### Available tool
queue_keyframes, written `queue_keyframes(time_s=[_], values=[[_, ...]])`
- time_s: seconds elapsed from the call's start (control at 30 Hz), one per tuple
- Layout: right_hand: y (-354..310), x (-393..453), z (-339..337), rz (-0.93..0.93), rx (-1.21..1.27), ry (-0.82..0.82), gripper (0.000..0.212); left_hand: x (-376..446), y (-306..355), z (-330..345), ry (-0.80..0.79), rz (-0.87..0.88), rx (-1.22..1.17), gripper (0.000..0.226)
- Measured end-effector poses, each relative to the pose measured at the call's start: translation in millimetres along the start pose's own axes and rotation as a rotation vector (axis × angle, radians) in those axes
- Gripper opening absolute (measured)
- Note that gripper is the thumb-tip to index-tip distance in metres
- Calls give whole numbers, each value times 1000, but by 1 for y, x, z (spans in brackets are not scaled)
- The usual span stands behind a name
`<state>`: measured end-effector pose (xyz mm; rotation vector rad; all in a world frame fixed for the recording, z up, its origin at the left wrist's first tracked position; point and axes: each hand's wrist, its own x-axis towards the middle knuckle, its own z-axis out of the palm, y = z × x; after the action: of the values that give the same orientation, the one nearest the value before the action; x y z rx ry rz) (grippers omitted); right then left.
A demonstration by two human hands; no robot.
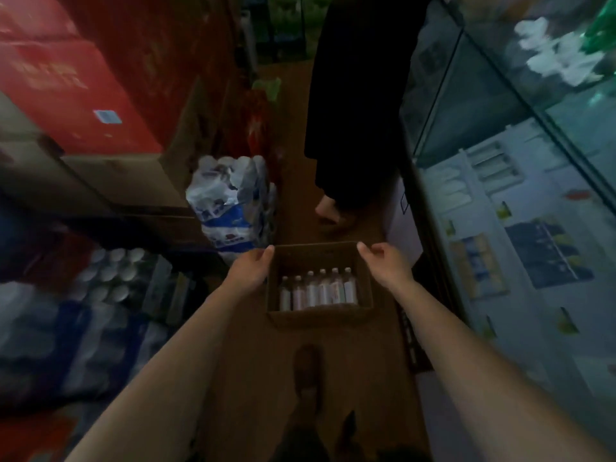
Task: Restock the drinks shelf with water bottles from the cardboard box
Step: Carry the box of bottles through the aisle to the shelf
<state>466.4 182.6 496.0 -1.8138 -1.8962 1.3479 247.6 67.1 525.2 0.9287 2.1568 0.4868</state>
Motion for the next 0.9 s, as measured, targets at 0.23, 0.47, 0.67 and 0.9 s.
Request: queue_keyframes(time_s=[0.23,0.47,0.67,0.9], values=[[22,133,42,129,11,59,59,147,-24,20,-12,-112,-12,53],[86,238,94,259,56,71,71,261,-86,81,-2,-195,-24,48],[168,314,150,297,75,57,72,341,-162,161,11,-329,-94,53],[254,385,218,343,67,74,88,409,-240,232,151,-484,-57,62]])
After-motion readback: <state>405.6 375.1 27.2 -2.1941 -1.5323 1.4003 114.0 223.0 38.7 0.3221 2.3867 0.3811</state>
